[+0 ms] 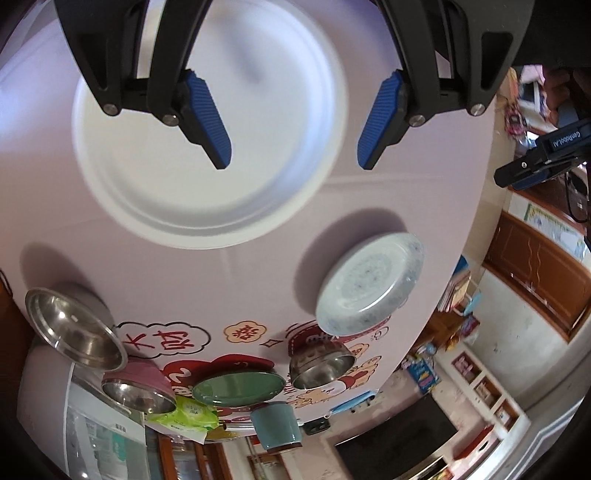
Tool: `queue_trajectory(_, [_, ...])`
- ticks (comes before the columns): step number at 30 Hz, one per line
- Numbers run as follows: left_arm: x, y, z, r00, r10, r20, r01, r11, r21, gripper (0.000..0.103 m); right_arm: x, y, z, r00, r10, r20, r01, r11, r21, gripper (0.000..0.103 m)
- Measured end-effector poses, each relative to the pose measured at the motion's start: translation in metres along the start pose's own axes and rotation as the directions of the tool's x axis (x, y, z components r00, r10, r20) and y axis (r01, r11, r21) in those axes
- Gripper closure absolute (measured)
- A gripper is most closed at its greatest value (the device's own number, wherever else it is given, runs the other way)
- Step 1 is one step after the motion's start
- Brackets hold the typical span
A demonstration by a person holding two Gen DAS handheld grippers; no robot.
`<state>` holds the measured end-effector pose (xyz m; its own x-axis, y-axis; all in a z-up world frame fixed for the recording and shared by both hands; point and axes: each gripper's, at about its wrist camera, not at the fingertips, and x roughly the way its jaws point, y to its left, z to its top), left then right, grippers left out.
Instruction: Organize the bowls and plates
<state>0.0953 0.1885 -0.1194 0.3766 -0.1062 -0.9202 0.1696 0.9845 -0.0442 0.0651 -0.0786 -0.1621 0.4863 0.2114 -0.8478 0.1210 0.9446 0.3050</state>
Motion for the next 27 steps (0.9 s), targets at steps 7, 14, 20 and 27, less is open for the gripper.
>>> queue_trajectory(7, [0.009, 0.013, 0.032, 0.999, -0.035, -0.003, 0.035, 0.997, 0.066, 0.022, 0.010, 0.019, 0.010, 0.999, 0.043, 0.020, -0.045, 0.995, 0.094, 0.031])
queue_trajectory(14, [0.023, 0.018, 0.067, 0.996, -0.083, -0.022, 0.084, 0.994, 0.063, 0.022, 0.018, 0.027, 0.031, 0.996, 0.067, 0.056, -0.076, 0.983, 0.167, 0.031])
queue_trajectory(20, [0.032, 0.018, 0.094, 0.997, -0.073, -0.012, 0.073, 0.993, 0.093, 0.022, 0.029, 0.033, 0.058, 0.996, 0.064, 0.068, -0.075, 0.983, 0.170, 0.031])
queue_trajectory(27, [0.051, 0.016, 0.122, 0.996, -0.081, -0.020, 0.083, 0.990, 0.113, 0.022, 0.049, 0.042, 0.091, 0.995, 0.069, 0.073, -0.080, 0.985, 0.153, 0.031])
